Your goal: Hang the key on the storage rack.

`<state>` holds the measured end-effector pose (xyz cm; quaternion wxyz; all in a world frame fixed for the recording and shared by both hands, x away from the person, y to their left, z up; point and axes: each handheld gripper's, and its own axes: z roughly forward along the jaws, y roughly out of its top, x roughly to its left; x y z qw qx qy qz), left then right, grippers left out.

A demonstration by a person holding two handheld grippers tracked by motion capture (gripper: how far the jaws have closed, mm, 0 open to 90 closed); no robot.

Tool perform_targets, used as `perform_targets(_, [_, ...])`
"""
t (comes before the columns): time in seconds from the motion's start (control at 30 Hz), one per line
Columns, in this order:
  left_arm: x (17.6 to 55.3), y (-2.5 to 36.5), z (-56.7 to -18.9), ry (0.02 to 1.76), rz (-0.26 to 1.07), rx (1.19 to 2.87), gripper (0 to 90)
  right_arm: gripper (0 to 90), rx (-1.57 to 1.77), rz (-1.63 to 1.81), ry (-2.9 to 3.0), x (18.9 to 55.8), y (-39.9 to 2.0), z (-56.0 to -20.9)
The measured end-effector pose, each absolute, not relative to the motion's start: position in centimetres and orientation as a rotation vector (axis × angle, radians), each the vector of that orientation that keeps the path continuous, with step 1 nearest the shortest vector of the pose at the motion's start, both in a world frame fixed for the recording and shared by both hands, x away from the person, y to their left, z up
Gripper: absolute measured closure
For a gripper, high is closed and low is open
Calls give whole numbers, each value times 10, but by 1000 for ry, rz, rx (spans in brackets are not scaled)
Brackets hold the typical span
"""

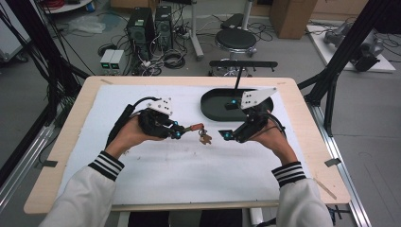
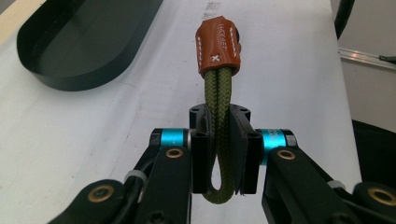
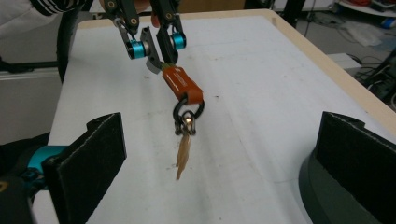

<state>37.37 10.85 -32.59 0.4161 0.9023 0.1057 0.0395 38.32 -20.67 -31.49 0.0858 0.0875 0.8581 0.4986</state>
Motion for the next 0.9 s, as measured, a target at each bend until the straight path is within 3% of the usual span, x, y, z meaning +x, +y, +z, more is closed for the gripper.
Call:
perform_targets(0.67, [370, 85, -328, 212, 75, 2293, 795, 52, 156, 1304, 2787, 388, -165, -324])
perform_targets(0.9, [369, 80, -332, 201, 68, 2319, 795, 153, 117, 1237, 2865, 387, -154, -331])
